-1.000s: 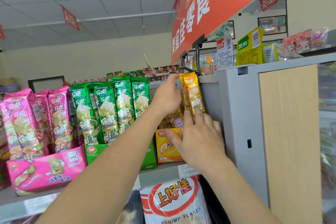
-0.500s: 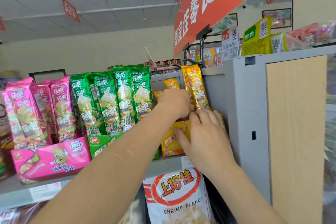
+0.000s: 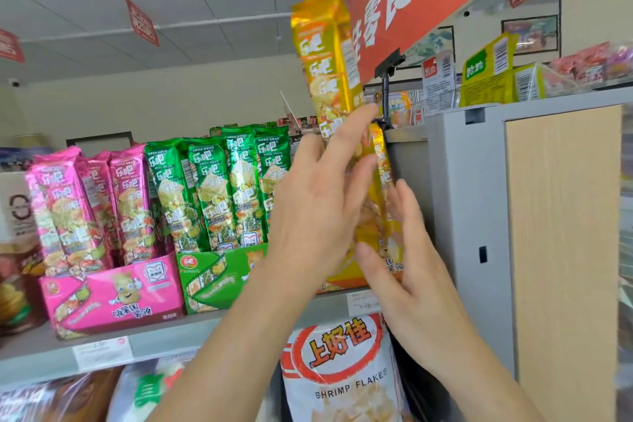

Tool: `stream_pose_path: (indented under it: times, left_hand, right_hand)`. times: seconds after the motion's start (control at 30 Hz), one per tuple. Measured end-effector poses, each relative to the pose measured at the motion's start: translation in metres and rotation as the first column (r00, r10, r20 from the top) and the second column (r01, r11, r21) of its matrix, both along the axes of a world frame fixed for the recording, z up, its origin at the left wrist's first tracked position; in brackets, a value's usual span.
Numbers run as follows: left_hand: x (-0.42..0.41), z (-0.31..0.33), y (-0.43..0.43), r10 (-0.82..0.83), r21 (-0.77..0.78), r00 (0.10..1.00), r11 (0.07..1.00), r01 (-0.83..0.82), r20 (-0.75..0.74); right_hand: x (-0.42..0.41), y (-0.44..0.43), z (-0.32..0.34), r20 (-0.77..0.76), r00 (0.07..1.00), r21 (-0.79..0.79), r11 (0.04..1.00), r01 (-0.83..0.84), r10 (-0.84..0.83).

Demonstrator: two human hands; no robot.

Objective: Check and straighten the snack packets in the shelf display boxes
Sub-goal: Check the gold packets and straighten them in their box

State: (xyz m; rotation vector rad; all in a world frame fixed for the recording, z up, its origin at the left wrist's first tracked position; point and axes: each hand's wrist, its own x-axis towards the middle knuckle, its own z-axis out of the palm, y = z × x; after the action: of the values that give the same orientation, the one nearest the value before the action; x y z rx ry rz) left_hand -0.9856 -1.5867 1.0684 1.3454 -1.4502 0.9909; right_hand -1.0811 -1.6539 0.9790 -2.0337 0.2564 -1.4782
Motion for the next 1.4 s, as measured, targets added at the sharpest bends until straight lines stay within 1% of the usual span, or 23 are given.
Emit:
stream_pose_path:
  times: [0.07, 0.13, 0.2, 0.27, 0.3, 0.37, 0.4, 0.47, 0.53, 0.63, 0.7, 0.83, 0.9, 0.97, 1.03, 1.07, 1.1, 1.13, 1.17, 1.2, 1.23, 1.3, 1.4]
  left_hand:
    - [-0.005, -0.014, 0.013, -0.184, -0.022, 0.976, 0.983, 0.183, -0.116]
    - [-0.013, -0.028, 0.022, -0.33, -0.02, 0.913, 0.942, 0.336, -0.239]
    - [-0.018, -0.043, 0.026, -0.425, -0.045, 0.827, 0.897, 0.441, -0.367]
    - [-0.021, -0.055, 0.029, -0.485, -0.13, 0.708, 0.859, 0.495, -0.513]
    - [-0.021, -0.061, 0.029, -0.511, -0.186, 0.626, 0.839, 0.511, -0.589]
    - [-0.021, -0.07, 0.03, -0.535, -0.27, 0.455, 0.806, 0.527, -0.712]
    - [-0.021, -0.073, 0.031, -0.527, -0.28, 0.402, 0.801, 0.529, -0.749]
    - [-0.021, -0.079, 0.033, -0.502, -0.273, 0.346, 0.799, 0.535, -0.793]
    - [-0.02, -0.084, 0.037, -0.516, -0.313, 0.258, 0.772, 0.553, -0.817]
    - [-0.019, -0.091, 0.04, -0.6, -0.439, 0.086, 0.669, 0.6, -0.796]
    - [-0.02, -0.095, 0.04, -0.633, -0.478, 0.035, 0.619, 0.623, -0.774]
    - [-0.03, -0.102, 0.046, -0.618, -0.427, -0.021, 0.517, 0.742, -0.786]
    - [-0.033, -0.104, 0.048, -0.605, -0.412, -0.035, 0.497, 0.764, -0.796]
    - [-0.034, -0.105, 0.049, -0.618, -0.405, -0.022, 0.488, 0.773, -0.786]
    - [-0.036, -0.105, 0.051, -0.625, -0.41, -0.021, 0.486, 0.771, -0.78]
    - [-0.037, -0.107, 0.052, -0.623, -0.416, -0.016, 0.503, 0.757, -0.782]
    - [-0.038, -0.109, 0.052, -0.618, -0.423, -0.01, 0.527, 0.737, -0.786]
    - [-0.04, -0.111, 0.052, -0.613, -0.434, -0.007, 0.551, 0.713, -0.79]
    - [-0.042, -0.112, 0.052, -0.61, -0.444, -0.001, 0.575, 0.687, -0.792]
    - [-0.044, -0.113, 0.053, -0.609, -0.447, 0.018, 0.602, 0.662, -0.793]
    - [-0.045, -0.114, 0.054, -0.608, -0.441, 0.054, 0.631, 0.638, -0.792]
    - [-0.047, -0.112, 0.056, -0.611, -0.437, 0.119, 0.676, 0.593, -0.783]
    - [-0.044, -0.106, 0.061, -0.641, -0.493, 0.142, 0.696, 0.522, -0.754]
  right_hand:
    - [-0.01, 0.01, -0.002, 0.062, 0.986, 0.052, 0.986, -0.16, 0.157]
    - [-0.018, 0.018, -0.005, 0.132, 0.953, 0.078, 0.955, -0.286, 0.274]
    - [-0.024, 0.024, -0.01, 0.146, 0.941, 0.105, 0.941, -0.321, 0.305]
    - [-0.027, 0.028, -0.018, 0.146, 0.923, 0.21, 0.901, -0.379, 0.355]
    - [-0.028, 0.029, -0.023, 0.177, 0.901, 0.307, 0.848, -0.432, 0.395]
    - [-0.029, 0.031, -0.034, 0.265, 0.85, 0.525, 0.671, -0.523, 0.455]
    - [-0.031, 0.032, -0.039, 0.312, 0.814, 0.584, 0.577, -0.571, 0.49]
    - [-0.034, 0.033, -0.043, 0.386, 0.72, 0.595, 0.441, -0.672, 0.576]
    - [-0.039, 0.034, -0.046, 0.432, 0.647, 0.584, 0.351, -0.731, 0.628]
    - [-0.048, 0.036, -0.051, 0.46, 0.552, 0.601, 0.214, -0.77, 0.696]
    - [-0.052, 0.037, -0.053, 0.455, 0.503, 0.61, 0.154, -0.777, 0.735]
    - [-0.055, 0.042, -0.055, 0.42, 0.528, 0.638, 0.174, -0.75, 0.738]
    - [-0.059, 0.044, -0.058, 0.419, 0.571, 0.668, 0.187, -0.721, 0.706]
    - [-0.063, 0.047, -0.059, 0.384, 0.628, 0.702, 0.227, -0.675, 0.676]
    - [-0.066, 0.051, -0.057, 0.369, 0.661, 0.719, 0.25, -0.648, 0.653]
    - [-0.067, 0.053, -0.056, 0.339, 0.688, 0.723, 0.289, -0.627, 0.642]
    - [-0.069, 0.055, -0.054, 0.268, 0.723, 0.721, 0.365, -0.589, 0.637]
    - [-0.07, 0.057, -0.053, 0.158, 0.752, 0.692, 0.472, -0.547, 0.641]
    - [-0.072, 0.059, -0.053, 0.044, 0.771, 0.636, 0.577, -0.512, 0.636]
    - [-0.072, 0.06, -0.054, -0.029, 0.787, 0.573, 0.655, -0.492, 0.616]
    - [-0.073, 0.061, -0.055, -0.054, 0.804, 0.534, 0.697, -0.478, 0.592]
    - [-0.076, 0.06, -0.058, -0.059, 0.813, 0.519, 0.714, -0.47, 0.579]
    - [-0.081, 0.058, -0.062, -0.117, 0.77, 0.526, 0.696, -0.488, 0.628]
